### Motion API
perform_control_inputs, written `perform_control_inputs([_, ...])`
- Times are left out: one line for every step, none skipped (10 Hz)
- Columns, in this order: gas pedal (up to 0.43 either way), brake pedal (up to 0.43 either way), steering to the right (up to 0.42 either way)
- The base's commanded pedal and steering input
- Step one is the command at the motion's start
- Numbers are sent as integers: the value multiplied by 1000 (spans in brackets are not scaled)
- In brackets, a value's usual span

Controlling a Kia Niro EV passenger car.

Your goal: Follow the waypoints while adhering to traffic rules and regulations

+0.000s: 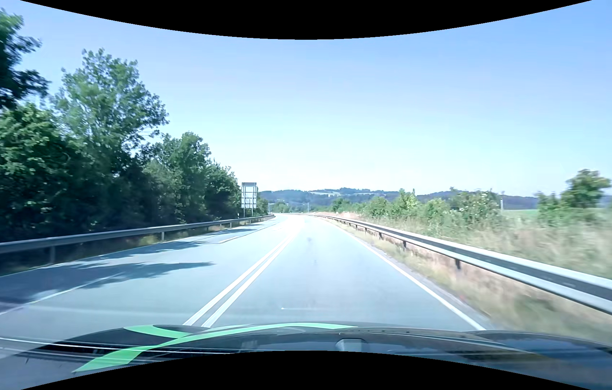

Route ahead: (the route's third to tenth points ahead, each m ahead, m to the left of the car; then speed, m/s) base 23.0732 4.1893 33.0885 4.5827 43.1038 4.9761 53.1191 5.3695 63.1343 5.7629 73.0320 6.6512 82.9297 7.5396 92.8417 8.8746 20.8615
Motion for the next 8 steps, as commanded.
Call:
perform_control_inputs([157,0,-8])
perform_control_inputs([157,0,-8])
perform_control_inputs([157,0,-9])
perform_control_inputs([157,0,-9])
perform_control_inputs([157,0,-10])
perform_control_inputs([157,0,-9])
perform_control_inputs([150,0,-10])
perform_control_inputs([150,0,-10])
